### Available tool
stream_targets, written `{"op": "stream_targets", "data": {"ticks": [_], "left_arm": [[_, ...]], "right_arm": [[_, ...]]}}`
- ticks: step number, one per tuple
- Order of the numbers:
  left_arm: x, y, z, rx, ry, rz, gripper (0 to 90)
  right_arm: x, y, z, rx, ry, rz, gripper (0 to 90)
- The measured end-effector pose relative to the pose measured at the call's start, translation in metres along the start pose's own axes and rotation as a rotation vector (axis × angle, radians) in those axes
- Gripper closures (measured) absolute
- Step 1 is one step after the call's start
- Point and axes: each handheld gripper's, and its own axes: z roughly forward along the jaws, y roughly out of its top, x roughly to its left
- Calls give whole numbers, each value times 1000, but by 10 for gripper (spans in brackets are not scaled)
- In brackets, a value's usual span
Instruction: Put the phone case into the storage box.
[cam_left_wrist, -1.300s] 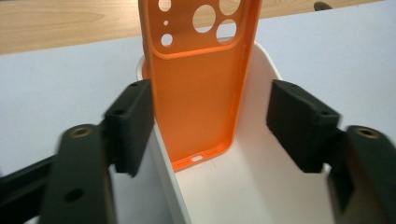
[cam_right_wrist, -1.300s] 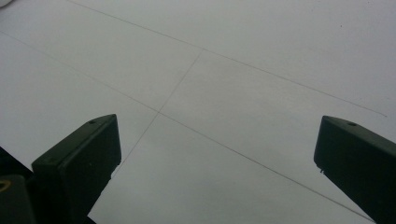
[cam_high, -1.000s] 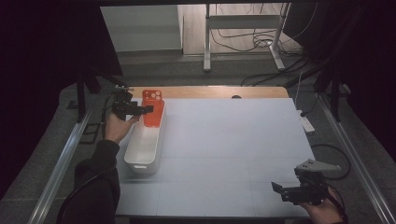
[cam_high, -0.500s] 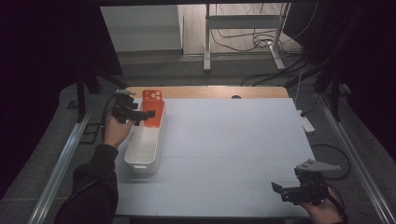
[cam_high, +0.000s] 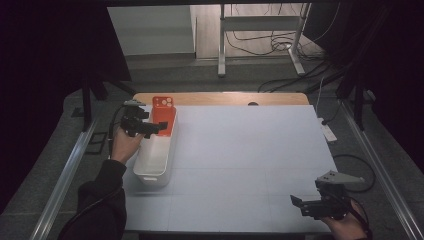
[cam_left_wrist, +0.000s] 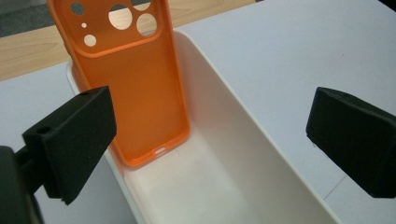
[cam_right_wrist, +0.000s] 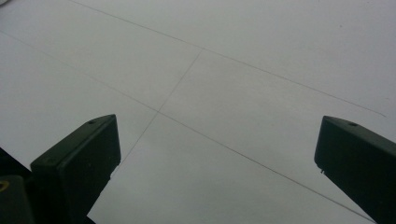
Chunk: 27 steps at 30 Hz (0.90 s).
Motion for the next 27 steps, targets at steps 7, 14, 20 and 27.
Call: {"op": "stream_targets", "data": {"ticks": [7,14,20,27], "left_arm": [[-5,-2,-3,-6,-6,17,24],[-8,-7,-6,-7,-16,25,26],[-11,-11,-9,-28,-34,14,22],[-16,-18,-11,-40,-49,16,19]], "right_arm": [[0,0,0,1,0,-3,0],[0,0,0,3,-1,-4,0],[0,0,0,4,-1,-5,0],[1,0,0,4,-1,-8,0]]}}
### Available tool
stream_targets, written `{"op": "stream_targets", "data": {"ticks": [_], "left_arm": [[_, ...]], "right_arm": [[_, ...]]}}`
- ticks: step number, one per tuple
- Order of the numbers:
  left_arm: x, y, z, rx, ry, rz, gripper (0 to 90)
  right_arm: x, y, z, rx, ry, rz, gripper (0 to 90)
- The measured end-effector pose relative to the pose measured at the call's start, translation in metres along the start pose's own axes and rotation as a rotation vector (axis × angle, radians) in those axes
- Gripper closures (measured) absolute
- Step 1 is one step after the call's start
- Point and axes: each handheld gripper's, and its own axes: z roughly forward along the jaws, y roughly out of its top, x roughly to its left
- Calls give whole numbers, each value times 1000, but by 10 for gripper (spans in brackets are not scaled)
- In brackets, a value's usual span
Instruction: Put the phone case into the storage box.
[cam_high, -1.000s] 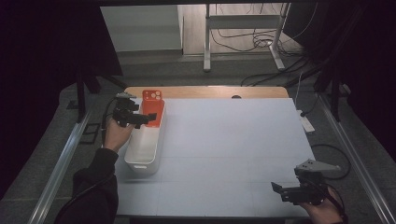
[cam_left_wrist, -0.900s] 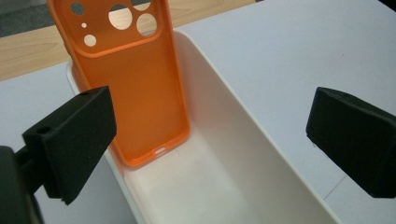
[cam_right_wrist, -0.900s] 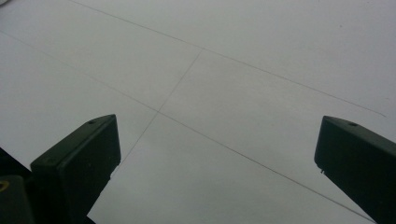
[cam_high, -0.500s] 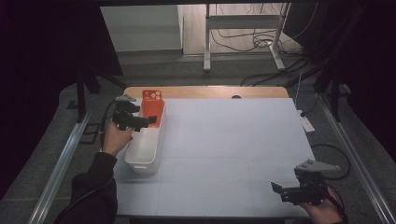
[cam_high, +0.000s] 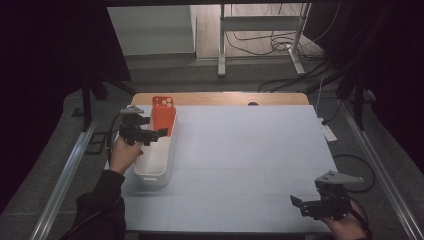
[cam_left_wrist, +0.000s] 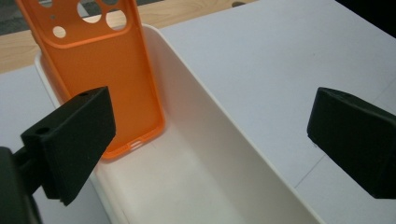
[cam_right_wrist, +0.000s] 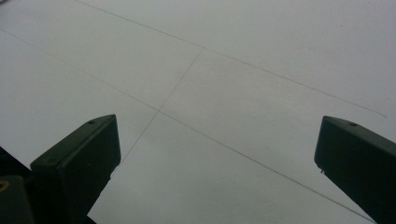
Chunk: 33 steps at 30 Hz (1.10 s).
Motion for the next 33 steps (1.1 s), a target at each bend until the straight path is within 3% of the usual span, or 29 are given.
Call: {"op": "stream_targets", "data": {"ticks": [18,33], "left_arm": [[-20,-8,-5,37,17,62,3],[-31,-18,-16,44,4,65,0]], "right_arm": [[0,0,-1,-10,4,1,0],[0,0,0,-8,4,3,0]]}}
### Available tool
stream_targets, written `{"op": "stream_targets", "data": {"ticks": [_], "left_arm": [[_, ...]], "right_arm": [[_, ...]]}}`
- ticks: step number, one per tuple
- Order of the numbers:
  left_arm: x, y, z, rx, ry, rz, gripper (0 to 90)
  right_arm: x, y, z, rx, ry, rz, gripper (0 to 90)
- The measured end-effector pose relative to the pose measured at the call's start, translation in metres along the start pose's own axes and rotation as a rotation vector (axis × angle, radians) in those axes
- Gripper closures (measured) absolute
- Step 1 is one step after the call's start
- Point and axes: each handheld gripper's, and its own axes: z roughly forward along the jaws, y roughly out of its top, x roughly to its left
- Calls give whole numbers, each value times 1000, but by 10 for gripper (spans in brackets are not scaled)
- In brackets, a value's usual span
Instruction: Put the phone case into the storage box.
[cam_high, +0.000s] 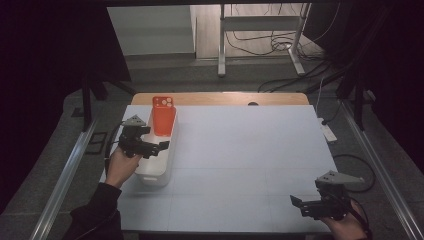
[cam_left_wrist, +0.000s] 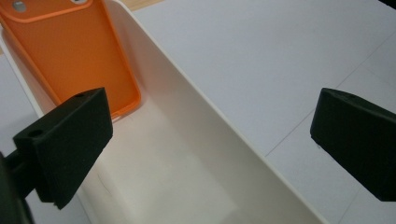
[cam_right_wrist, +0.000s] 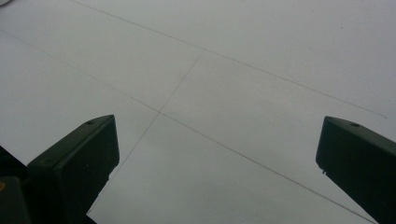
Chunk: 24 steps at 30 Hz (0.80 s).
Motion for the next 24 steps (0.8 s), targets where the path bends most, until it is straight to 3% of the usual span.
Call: {"op": "stream_targets", "data": {"ticks": [24], "left_arm": [[-20,-19,-21,-18,-15,4,0]], "right_arm": [[0,0,0,2,4,-2,0]]}}
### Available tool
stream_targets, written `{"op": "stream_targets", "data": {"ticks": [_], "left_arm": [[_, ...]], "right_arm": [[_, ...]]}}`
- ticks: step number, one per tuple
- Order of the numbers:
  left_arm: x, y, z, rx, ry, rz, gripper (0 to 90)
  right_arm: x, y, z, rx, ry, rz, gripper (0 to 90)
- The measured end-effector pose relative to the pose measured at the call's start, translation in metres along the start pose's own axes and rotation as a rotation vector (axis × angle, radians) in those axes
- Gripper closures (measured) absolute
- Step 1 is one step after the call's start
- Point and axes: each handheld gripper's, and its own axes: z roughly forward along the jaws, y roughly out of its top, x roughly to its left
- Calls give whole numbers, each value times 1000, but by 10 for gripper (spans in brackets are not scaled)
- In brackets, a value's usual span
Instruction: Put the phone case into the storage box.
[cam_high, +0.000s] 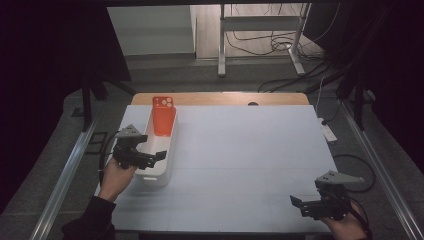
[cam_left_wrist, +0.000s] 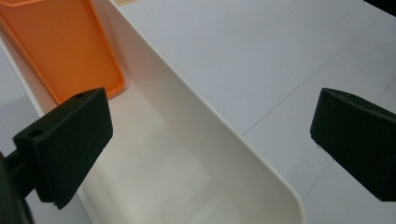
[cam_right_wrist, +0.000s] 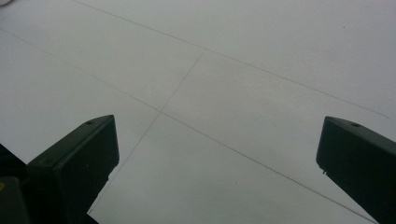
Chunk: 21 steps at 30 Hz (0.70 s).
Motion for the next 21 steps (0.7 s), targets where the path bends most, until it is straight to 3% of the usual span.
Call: {"op": "stream_targets", "data": {"ticks": [21], "left_arm": [[-14,-15,-20,-17,7,8,0]], "right_arm": [[1,0,0,2,-2,-12,0]]}}
